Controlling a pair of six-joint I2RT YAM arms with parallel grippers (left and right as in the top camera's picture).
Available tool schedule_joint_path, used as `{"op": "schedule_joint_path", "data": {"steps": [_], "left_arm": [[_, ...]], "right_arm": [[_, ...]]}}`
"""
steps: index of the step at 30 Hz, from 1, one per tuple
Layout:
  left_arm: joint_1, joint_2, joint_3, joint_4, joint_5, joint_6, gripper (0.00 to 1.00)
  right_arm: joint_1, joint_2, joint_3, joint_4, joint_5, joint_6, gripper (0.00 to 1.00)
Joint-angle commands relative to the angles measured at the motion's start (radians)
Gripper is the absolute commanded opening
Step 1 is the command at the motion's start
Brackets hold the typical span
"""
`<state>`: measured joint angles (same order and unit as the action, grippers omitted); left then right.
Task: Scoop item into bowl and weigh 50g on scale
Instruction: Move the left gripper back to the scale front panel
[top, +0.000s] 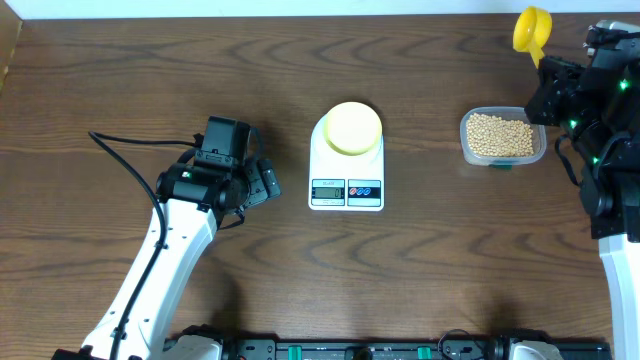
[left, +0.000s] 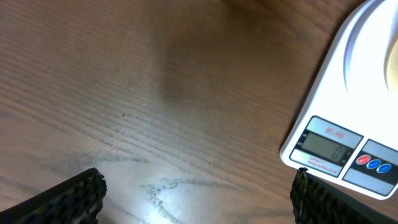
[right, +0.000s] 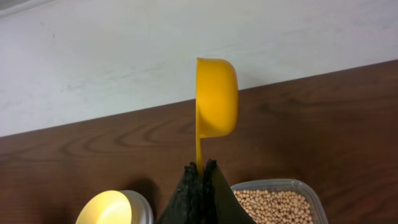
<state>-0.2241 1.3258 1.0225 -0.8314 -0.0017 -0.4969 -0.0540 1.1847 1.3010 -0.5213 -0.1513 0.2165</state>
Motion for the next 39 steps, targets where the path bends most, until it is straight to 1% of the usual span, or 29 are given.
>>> {"op": "schedule_joint_path", "data": {"steps": [1,2,3,4,6,8,9,11,14,18,20,22,25,28,39], "left_arm": [[0.005,0.002,0.007,-0.003,0.107,0.026,0.97],[0.005,0.002,0.007,0.011,0.187,0.113,0.97],[0.005,0.002,0.007,0.020,0.232,0.168,0.97],[0.003,0.002,0.007,0.030,0.325,0.295,0.97],[-0.003,0.002,0.007,0.026,0.399,0.424,0.97],[-0.017,0.002,0.007,0.011,0.402,0.509,0.97],[-0.034,0.002,0.007,-0.001,0.402,0.579,0.97],[-0.056,0.002,0.006,0.001,0.401,0.634,0.97],[-0.103,0.006,0.006,0.082,0.375,0.635,0.97],[-0.125,0.013,0.006,0.136,0.375,0.627,0.97],[-0.124,0.015,0.006,0.141,0.374,0.620,0.97],[-0.124,0.015,0.006,0.142,0.369,0.586,0.97],[-0.124,0.015,0.006,0.151,0.343,0.578,0.97],[-0.124,0.015,0.006,0.160,0.295,0.520,0.97],[-0.124,0.015,0.006,0.163,0.296,0.518,0.97]], "right_arm": [[-0.004,0.005,0.020,-0.010,-0.013,0.018,0.01],[-0.004,0.005,0.020,-0.014,-0.012,0.010,0.01],[-0.004,0.005,0.020,-0.014,-0.012,0.008,0.01],[-0.004,0.005,0.020,-0.015,-0.012,0.003,0.01],[-0.004,0.005,0.020,-0.021,-0.012,0.003,0.01],[-0.004,0.007,0.020,-0.031,-0.012,0.003,0.01],[-0.004,0.007,0.020,-0.042,-0.012,0.003,0.01],[-0.004,0.007,0.020,-0.059,-0.012,0.001,0.01],[-0.004,0.007,0.020,-0.091,-0.013,-0.063,0.01],[-0.004,0.007,0.020,-0.122,-0.014,-0.055,0.01],[-0.004,0.007,0.020,-0.127,-0.014,-0.042,0.01],[-0.004,0.007,0.020,-0.127,-0.014,-0.025,0.01],[-0.004,0.007,0.020,-0.129,-0.018,-0.008,0.01],[-0.004,0.007,0.020,-0.135,-0.023,0.000,0.01],[-0.004,0.007,0.020,-0.138,-0.042,0.000,0.01]]}}
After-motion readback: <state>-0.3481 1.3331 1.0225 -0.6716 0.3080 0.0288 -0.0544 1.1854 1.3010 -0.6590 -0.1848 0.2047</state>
